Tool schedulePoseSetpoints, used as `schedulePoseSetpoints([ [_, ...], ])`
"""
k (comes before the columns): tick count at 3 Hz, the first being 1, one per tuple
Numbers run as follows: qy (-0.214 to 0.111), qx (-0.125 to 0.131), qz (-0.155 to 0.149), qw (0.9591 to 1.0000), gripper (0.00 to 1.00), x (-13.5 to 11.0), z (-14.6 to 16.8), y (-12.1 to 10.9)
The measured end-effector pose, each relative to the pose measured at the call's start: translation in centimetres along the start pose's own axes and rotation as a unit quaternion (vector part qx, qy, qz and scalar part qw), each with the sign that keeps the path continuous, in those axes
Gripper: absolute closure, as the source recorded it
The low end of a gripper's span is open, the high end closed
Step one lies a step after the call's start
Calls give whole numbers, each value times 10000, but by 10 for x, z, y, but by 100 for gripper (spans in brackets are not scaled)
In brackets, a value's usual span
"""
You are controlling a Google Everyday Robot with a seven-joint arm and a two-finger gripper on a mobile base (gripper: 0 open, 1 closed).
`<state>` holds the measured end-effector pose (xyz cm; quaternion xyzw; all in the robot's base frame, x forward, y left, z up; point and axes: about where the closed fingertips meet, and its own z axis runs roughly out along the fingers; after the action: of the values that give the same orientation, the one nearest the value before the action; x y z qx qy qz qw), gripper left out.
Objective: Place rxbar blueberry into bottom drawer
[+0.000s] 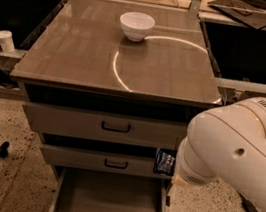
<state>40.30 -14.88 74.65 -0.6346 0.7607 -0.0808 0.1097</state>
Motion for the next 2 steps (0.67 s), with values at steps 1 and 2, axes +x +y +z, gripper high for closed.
schedulePoseSetpoints([
  [1, 62, -59, 45, 10000, 100, 3, 11, 11],
  [2, 149, -121, 86, 9998, 100, 4, 26, 23],
])
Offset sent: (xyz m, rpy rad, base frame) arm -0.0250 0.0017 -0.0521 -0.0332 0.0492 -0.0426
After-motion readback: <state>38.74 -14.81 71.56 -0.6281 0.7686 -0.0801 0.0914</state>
